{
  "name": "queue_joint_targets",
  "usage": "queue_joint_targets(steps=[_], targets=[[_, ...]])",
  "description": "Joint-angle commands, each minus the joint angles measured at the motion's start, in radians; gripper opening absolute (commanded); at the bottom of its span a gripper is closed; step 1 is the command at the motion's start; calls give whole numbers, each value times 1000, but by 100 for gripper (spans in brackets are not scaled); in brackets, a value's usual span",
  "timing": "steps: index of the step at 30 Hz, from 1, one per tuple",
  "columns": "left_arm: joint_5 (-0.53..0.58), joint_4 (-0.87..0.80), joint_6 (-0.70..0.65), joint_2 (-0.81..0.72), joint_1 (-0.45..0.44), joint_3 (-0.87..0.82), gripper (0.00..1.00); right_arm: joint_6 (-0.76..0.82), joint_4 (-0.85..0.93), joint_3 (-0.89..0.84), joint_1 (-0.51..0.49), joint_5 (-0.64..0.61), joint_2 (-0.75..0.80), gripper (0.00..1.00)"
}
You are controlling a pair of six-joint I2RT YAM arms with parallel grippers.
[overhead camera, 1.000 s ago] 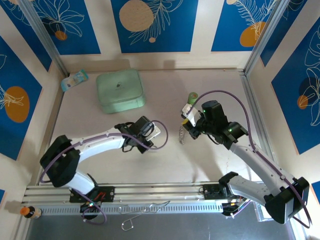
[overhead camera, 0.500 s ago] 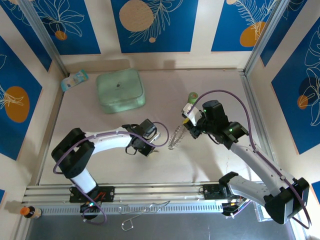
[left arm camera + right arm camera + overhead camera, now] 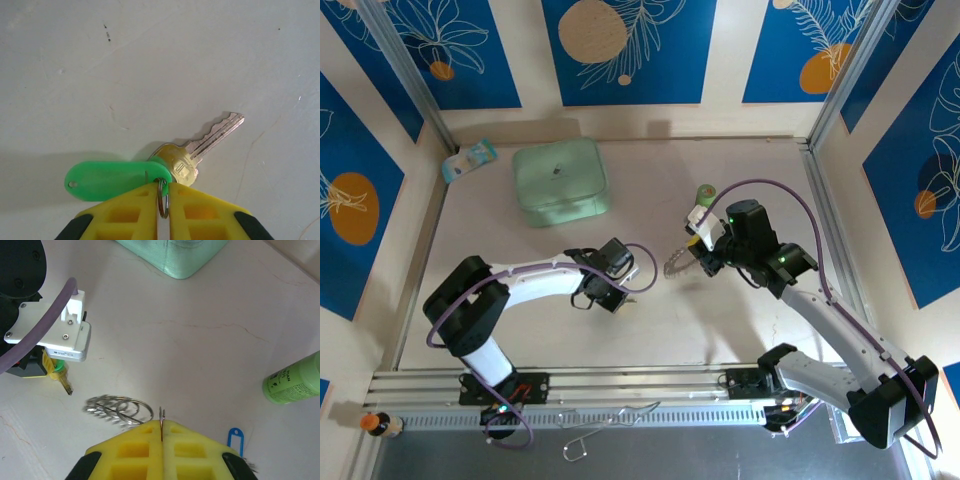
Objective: Put the keys on the keyring
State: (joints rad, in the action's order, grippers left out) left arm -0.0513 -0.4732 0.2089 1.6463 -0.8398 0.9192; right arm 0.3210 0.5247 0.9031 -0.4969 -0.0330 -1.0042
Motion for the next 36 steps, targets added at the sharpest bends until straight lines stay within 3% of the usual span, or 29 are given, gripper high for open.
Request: queue_joint_targets(steps=[1, 28, 36], targets=[[11, -32, 7, -10, -4, 28, 14, -16, -12, 28, 6, 17, 19, 0], [11, -41, -2, -2, -3, 41, 13, -18, -8, 28, 12, 17, 29, 0], [27, -54, -11, -15, -3, 46, 0, -19, -6, 28, 12, 16, 30, 0]])
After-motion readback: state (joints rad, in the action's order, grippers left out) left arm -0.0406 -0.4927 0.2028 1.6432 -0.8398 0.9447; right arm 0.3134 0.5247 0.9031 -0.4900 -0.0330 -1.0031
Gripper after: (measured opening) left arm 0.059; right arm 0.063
